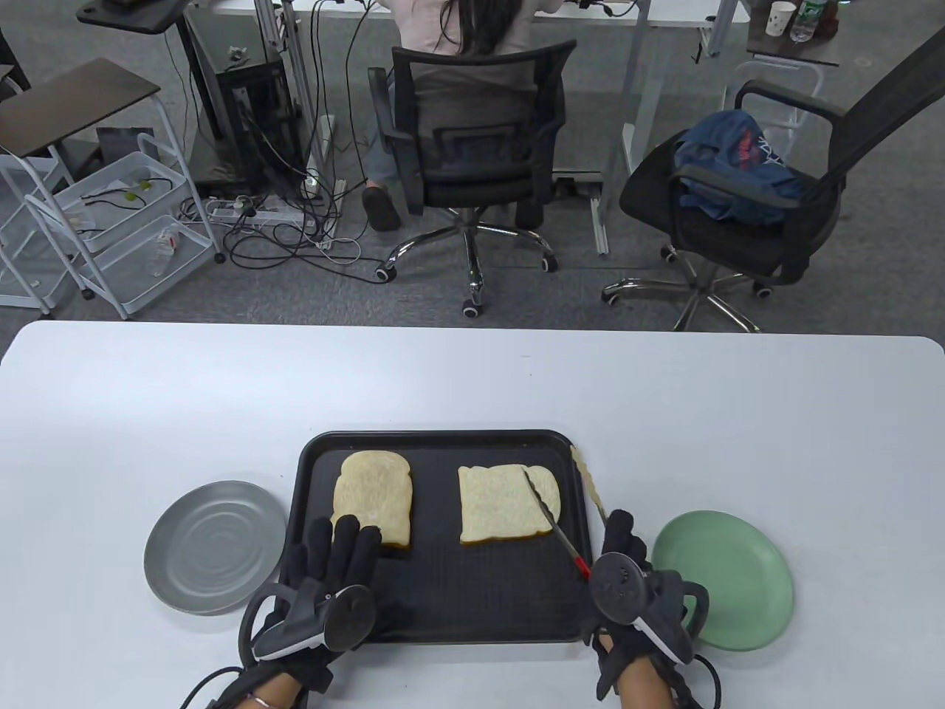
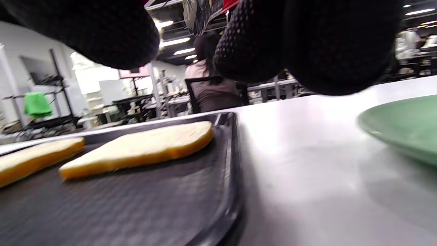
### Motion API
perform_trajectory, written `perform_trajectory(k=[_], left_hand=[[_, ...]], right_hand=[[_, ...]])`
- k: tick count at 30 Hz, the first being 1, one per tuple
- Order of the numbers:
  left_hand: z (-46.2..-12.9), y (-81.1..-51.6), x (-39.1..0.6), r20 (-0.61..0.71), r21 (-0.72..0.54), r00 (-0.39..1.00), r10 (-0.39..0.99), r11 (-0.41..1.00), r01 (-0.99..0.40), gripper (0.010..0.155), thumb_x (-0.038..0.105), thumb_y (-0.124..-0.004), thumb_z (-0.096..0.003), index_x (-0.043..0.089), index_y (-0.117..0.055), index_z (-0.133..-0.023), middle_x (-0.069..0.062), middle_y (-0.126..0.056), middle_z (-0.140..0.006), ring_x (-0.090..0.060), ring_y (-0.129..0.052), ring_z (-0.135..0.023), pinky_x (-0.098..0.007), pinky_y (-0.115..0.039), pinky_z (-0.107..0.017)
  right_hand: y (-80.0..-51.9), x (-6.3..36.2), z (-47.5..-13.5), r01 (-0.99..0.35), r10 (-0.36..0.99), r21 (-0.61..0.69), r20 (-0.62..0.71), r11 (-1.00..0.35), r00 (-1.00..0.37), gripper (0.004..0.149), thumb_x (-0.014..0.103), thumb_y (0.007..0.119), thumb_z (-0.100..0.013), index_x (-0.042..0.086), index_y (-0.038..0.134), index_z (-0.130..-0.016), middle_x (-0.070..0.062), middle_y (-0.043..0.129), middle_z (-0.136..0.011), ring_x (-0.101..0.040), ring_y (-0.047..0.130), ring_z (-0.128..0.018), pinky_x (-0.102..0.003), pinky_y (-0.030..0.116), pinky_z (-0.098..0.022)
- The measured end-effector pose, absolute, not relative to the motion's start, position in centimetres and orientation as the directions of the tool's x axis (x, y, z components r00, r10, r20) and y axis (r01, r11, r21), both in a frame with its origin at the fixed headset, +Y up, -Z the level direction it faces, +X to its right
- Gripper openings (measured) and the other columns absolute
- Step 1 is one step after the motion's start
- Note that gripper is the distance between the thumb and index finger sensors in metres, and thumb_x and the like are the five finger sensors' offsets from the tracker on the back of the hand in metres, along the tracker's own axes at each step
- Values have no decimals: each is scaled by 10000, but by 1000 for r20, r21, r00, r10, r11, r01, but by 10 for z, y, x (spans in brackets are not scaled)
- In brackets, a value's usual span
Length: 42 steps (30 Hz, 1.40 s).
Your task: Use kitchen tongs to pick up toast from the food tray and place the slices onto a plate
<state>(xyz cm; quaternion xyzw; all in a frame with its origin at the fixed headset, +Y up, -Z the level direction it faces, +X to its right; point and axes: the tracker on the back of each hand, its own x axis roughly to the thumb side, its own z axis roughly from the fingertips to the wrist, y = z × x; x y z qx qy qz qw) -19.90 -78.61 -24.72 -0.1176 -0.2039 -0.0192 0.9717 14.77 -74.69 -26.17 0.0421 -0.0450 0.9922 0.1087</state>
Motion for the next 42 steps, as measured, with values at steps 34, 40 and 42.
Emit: perform_trajectory(k=[34, 40, 42], left_hand=[[-262, -763, -318, -5, -88, 981, 193, 977, -193, 945, 637, -397, -684, -6, 73, -1193, -383, 37, -1212, -696, -68, -1042, -806, -303, -735], [-261, -765, -350, -141, -76, 970, 200, 974, -212, 931, 613, -400, -699, -30, 64, -1188, -394, -1, -1215, -698, -121, -1050, -796, -340, -737], [-260, -768, -361, -186, -63, 953, 239, 965, -255, 921, 595, -407, -705, -43, 53, -1185, -401, -24, -1214, -699, -156, -1054, -786, -365, -742]], right_hand=[[-755, 116, -257, -257, 265, 66, 209, -964, -941, 1034, 480, 852, -314, -93, 266, -943, -377, 631, -790, -294, 915, -374, -427, 864, -211], [-756, 114, -256, -258, 270, 84, 210, -962, -940, 1036, 482, 850, -314, -93, 261, -943, -380, 627, -790, -297, 913, -375, -428, 863, -212], [-756, 114, -256, -259, 274, 96, 211, -961, -938, 1036, 481, 851, -315, -94, 260, -942, -381, 626, -791, -299, 912, -376, -429, 861, -213]])
